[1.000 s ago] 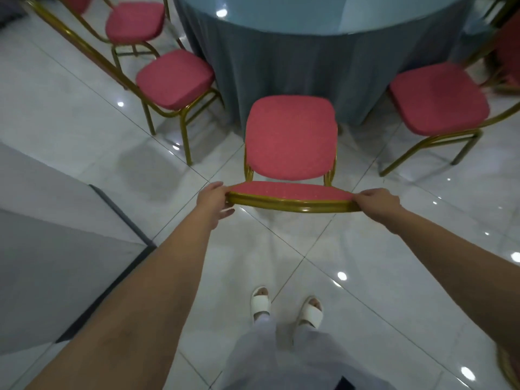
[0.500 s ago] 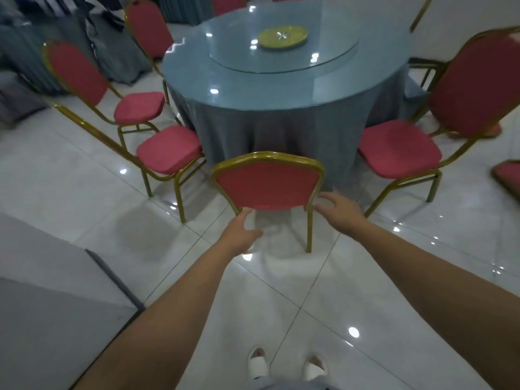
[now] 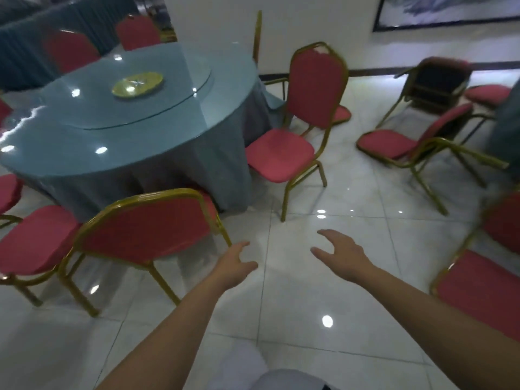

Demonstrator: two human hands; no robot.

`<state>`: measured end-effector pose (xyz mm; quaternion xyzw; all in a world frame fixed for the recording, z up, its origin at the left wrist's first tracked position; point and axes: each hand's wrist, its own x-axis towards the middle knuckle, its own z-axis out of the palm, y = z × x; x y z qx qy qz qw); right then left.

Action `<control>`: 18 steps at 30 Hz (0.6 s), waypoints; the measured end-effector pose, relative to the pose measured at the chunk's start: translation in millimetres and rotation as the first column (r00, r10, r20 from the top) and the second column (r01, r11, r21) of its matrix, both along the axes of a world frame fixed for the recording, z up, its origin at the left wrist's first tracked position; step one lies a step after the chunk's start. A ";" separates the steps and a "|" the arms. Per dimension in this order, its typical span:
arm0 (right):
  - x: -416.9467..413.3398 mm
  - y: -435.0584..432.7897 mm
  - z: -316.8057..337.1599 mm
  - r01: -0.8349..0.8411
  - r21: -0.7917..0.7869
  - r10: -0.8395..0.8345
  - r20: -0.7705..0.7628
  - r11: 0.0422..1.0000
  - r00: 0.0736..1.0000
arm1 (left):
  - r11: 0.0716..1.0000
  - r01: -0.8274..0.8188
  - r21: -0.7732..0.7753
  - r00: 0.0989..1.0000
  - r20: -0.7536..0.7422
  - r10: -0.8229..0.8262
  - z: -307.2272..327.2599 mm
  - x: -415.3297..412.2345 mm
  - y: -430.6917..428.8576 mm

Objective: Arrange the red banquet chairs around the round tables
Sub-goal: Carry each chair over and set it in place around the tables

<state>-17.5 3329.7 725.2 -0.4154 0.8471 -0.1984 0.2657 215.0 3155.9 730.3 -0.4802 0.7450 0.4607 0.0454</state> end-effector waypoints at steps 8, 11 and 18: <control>-127.6 -20.8 3.0 0.236 -0.026 -0.237 -0.036 0.971 0.971 | 0.954 0.285 -0.089 0.957 -0.027 -0.288 -7.8 -177.8 -56.7; -176.2 -46.7 6.2 0.280 -0.008 -0.280 -0.017 0.960 0.960 | 0.929 0.363 -0.072 0.928 -0.066 -0.367 -15.0 -246.5 -83.7; -275.7 -81.7 23.1 0.441 0.067 -0.442 -0.004 0.895 0.897 | 0.866 0.499 0.034 0.864 -0.104 -0.493 -10.2 -395.4 -148.6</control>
